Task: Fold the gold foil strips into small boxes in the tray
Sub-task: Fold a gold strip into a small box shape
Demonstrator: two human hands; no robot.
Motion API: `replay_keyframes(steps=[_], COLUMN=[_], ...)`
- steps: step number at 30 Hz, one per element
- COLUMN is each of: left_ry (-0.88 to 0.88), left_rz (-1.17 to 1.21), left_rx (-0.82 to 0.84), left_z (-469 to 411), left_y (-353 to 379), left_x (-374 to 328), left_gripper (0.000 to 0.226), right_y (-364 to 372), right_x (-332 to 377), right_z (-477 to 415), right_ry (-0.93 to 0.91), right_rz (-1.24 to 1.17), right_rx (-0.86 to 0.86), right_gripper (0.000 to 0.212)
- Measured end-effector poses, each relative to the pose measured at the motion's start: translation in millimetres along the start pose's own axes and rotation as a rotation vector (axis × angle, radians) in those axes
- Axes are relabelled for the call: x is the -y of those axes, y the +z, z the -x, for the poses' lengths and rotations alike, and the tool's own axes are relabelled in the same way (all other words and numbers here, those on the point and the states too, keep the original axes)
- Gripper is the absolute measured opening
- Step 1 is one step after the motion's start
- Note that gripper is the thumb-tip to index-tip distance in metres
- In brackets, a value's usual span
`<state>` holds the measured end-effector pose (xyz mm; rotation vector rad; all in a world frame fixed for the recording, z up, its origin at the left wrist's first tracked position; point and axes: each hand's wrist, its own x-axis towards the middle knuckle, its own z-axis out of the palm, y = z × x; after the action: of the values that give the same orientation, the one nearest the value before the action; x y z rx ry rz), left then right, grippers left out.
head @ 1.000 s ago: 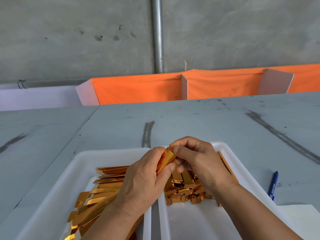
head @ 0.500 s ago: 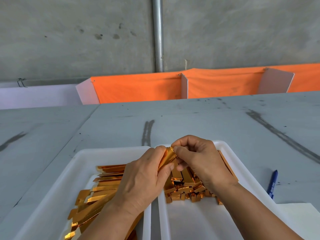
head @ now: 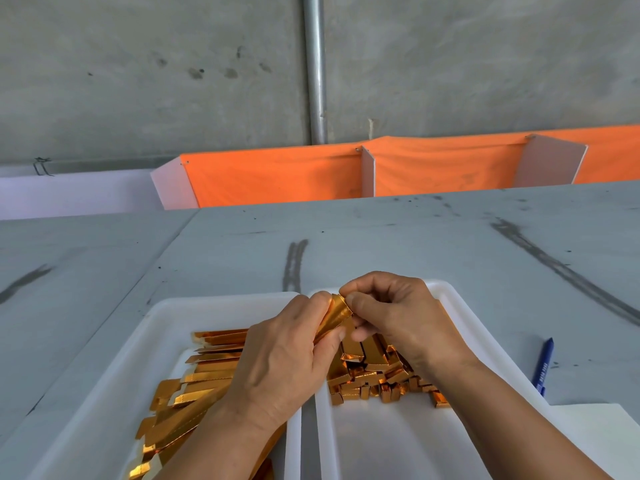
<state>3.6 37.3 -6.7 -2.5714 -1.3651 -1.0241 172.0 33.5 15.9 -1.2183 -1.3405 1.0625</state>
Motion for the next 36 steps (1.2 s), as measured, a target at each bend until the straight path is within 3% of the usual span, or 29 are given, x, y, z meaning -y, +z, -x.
replay_keyframes(steps=[4,13,21,29,36], left_ry=[-0.007,-0.104,-0.113,-0.140,-0.106], left_rz=[0.009,0.260,0.183,0.172,0.084], left_rx=[-0.001,-0.064,-0.057,-0.025,0.002], left_z=[1.4,1.7,2.0,2.1,1.7], left_y=[1.8,6.6,6.1,6.2,4.8], left_x=[0.8,4.0,4.9,3.5,-2.0], left_gripper=[0.034,0.040,0.046,0.044,0.033], right_y=[0.6,-1.1,1.4,2.1,8.1], right_x=[-2.8,-1.8,-5.0,-6.2,-9.8], right_z=[-1.1,-1.6,-1.8,-0.3,-1.6], right_ry=[-0.007,0.040,-0.020,-0.040,-0.048], right_rz=[-0.013,-0.107,-0.075,-0.023,0.044], right_rx=[-0.009,0.090,0.074,0.115,0.006], right_gripper=[0.004,0.018,0.007,0.014,0.007])
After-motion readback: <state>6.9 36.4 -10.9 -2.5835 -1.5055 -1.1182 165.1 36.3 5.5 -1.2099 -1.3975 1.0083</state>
